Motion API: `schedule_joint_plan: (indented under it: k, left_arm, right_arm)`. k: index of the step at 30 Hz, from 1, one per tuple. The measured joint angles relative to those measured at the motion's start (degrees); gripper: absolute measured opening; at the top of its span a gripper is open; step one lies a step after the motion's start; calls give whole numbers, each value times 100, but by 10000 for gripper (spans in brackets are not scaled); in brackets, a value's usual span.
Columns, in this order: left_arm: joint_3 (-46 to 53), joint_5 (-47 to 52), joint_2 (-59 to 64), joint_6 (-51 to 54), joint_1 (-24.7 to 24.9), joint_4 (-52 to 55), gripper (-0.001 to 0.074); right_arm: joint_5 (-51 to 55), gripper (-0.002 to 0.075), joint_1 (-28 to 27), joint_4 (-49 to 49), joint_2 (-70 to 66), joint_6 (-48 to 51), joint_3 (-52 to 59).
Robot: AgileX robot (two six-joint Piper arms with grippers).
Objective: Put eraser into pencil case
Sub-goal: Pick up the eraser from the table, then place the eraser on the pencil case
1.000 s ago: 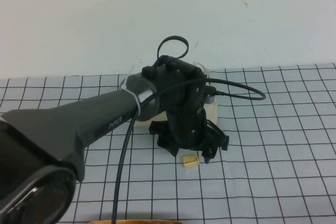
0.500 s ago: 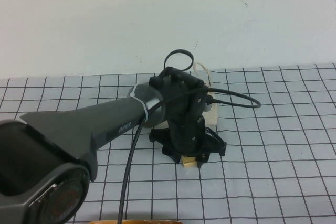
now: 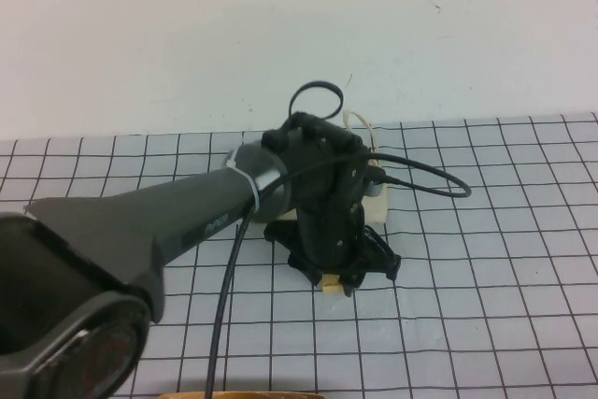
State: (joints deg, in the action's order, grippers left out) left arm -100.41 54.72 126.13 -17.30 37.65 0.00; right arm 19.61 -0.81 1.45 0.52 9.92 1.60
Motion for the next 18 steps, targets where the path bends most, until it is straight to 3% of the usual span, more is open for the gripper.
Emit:
schedule_joint_plan:
  k: [8, 12, 18]
  left_arm:
    - [0, 228, -1026, 258, 0, 618, 303]
    - [-49, -293, -1470, 245, -97, 966, 303]
    - [-141, -1408, -1366, 1, -620, 1024, 303]
  right_arm:
    - [0, -1, 0, 0, 0, 0, 0]
    - [0, -1, 0, 0, 0, 0, 0]
    - [0, -1, 0, 0, 0, 0, 0]
